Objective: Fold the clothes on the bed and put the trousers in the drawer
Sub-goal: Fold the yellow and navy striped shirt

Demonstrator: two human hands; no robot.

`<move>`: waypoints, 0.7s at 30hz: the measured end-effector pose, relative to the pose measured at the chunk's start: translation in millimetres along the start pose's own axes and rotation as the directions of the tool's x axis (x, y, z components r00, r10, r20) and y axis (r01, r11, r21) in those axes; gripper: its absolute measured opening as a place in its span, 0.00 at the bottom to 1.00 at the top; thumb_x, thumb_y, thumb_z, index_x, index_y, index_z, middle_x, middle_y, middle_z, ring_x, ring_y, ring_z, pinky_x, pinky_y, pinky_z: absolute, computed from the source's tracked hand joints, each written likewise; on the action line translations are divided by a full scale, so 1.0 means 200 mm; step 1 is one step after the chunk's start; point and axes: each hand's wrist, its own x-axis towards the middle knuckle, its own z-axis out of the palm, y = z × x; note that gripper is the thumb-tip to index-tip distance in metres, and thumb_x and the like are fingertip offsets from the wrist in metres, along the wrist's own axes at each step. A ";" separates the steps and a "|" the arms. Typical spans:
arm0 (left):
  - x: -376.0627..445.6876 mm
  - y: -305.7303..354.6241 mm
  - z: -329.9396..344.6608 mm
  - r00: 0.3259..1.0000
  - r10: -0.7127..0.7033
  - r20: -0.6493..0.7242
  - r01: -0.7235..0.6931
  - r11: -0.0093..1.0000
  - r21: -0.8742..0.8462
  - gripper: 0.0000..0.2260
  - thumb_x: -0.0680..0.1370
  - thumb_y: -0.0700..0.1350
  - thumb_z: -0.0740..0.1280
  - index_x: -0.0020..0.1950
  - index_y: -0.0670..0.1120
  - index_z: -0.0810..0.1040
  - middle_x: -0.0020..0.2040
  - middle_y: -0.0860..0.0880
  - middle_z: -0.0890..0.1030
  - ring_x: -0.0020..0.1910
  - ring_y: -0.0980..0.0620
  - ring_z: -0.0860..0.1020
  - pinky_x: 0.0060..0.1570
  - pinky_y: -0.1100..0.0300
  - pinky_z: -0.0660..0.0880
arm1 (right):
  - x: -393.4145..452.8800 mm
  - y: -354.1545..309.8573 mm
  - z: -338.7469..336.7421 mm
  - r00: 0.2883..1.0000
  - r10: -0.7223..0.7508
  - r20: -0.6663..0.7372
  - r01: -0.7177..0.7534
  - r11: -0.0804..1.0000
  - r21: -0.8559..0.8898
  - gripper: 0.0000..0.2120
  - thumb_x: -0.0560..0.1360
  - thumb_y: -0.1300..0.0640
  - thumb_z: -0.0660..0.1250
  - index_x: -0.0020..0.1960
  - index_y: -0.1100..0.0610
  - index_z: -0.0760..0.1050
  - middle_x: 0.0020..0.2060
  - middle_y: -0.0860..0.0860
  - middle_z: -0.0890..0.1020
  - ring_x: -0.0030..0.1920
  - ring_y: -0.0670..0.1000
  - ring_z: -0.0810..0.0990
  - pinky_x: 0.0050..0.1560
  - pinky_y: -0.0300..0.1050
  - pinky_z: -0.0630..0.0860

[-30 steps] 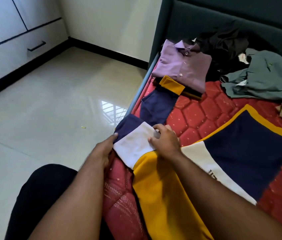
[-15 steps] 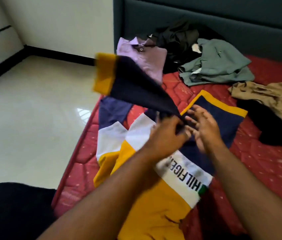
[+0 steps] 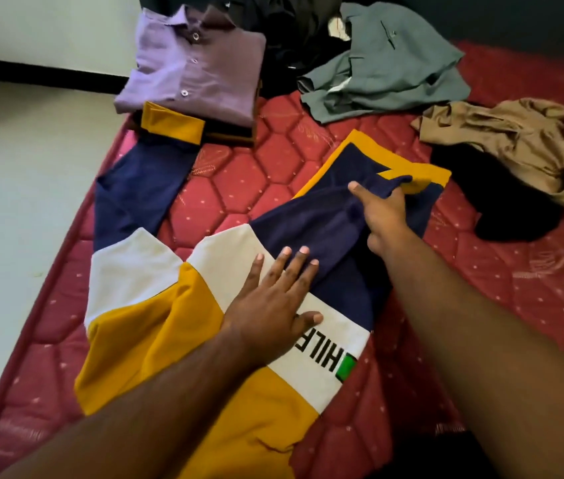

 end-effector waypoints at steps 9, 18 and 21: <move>0.04 0.16 -0.05 0.989 0.017 -0.145 -0.051 0.972 -0.231 0.24 0.85 0.44 0.52 0.80 0.48 0.49 0.80 0.49 0.52 0.79 0.53 0.48 0.72 0.60 0.31 | 0.30 -0.33 0.00 0.999 -0.034 -0.019 0.037 0.980 0.196 0.12 0.78 0.71 0.58 0.49 0.56 0.71 0.43 0.52 0.80 0.40 0.49 0.81 0.40 0.43 0.80; 0.05 0.09 0.00 0.996 -0.050 -0.067 0.046 0.996 -0.073 0.26 0.84 0.56 0.47 0.80 0.51 0.44 0.78 0.52 0.42 0.78 0.52 0.40 0.74 0.54 0.34 | 0.48 -0.07 -0.16 0.991 0.121 -0.065 -0.122 0.993 -0.008 0.17 0.75 0.76 0.57 0.40 0.54 0.67 0.36 0.51 0.74 0.34 0.48 0.75 0.39 0.45 0.77; 0.05 0.06 0.03 0.996 -0.009 -0.086 0.001 0.996 -0.088 0.24 0.85 0.47 0.54 0.80 0.49 0.52 0.79 0.50 0.49 0.78 0.54 0.45 0.73 0.57 0.35 | 0.51 -0.05 -0.16 0.994 0.087 -0.065 -0.088 0.996 -0.011 0.18 0.74 0.77 0.56 0.38 0.54 0.68 0.36 0.51 0.76 0.34 0.48 0.75 0.37 0.43 0.76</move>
